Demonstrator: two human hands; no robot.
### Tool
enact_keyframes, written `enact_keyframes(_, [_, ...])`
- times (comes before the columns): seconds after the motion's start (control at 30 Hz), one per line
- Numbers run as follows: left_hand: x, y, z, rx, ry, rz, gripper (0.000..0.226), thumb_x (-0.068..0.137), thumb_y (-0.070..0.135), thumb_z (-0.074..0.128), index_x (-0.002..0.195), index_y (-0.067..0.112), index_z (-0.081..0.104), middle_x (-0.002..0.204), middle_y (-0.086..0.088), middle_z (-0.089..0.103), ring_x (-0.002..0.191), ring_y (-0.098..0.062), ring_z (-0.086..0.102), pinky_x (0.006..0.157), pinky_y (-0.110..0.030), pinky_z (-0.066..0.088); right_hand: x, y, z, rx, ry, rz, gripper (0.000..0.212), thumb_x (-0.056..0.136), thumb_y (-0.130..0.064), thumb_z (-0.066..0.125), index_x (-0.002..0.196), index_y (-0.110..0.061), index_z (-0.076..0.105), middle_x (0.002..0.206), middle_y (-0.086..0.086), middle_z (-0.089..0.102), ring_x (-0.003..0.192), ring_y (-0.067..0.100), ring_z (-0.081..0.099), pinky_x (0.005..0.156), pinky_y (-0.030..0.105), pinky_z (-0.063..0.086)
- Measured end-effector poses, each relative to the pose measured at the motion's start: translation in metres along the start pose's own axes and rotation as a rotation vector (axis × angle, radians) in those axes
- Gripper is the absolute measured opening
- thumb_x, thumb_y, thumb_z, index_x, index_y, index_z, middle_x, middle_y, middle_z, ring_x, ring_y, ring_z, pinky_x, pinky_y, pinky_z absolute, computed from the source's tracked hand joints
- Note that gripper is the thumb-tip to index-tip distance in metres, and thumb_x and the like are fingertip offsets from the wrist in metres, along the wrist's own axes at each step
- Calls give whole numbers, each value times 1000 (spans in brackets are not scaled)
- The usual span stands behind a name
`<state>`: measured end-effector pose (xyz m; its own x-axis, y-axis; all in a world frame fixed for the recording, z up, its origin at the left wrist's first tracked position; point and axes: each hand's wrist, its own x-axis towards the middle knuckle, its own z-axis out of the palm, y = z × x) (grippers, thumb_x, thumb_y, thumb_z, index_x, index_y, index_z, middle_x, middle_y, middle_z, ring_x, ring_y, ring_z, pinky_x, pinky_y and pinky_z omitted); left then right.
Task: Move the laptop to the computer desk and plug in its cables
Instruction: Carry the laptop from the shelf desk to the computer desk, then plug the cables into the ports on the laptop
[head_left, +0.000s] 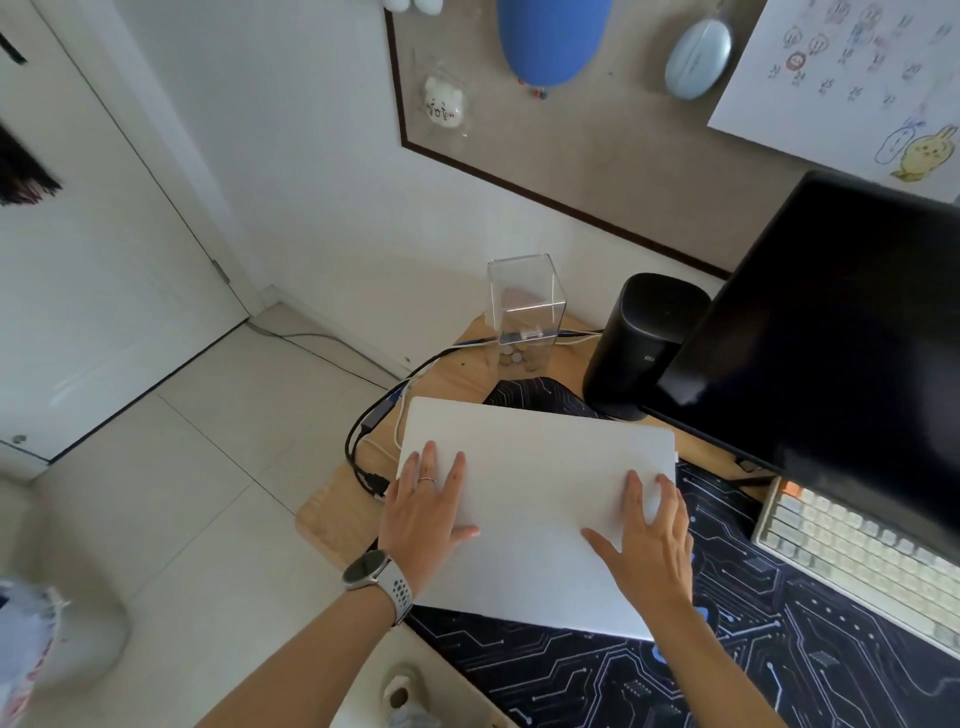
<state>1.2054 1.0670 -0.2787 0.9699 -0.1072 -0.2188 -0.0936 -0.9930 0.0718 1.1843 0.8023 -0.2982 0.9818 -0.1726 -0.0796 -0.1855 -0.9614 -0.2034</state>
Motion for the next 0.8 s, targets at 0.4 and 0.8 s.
enact_keyframes(0.4, [14,-56,-56,-141,304,-140,29,84,46,61,99,22,67,62,5,66,94,-25,50,74,-39,40,35,-64,-22,81,100,-187,93,69,-55,73,141,-21,25,144,20,35,127,41,41,100,55,39])
enact_keyframes(0.8, [66,-141,-69,-233,210,-80,34,89,52,48,101,23,62,71,7,66,100,-20,44,78,-34,37,69,-167,-26,103,154,-199,83,76,-54,67,142,-18,32,145,19,34,130,38,37,103,51,37])
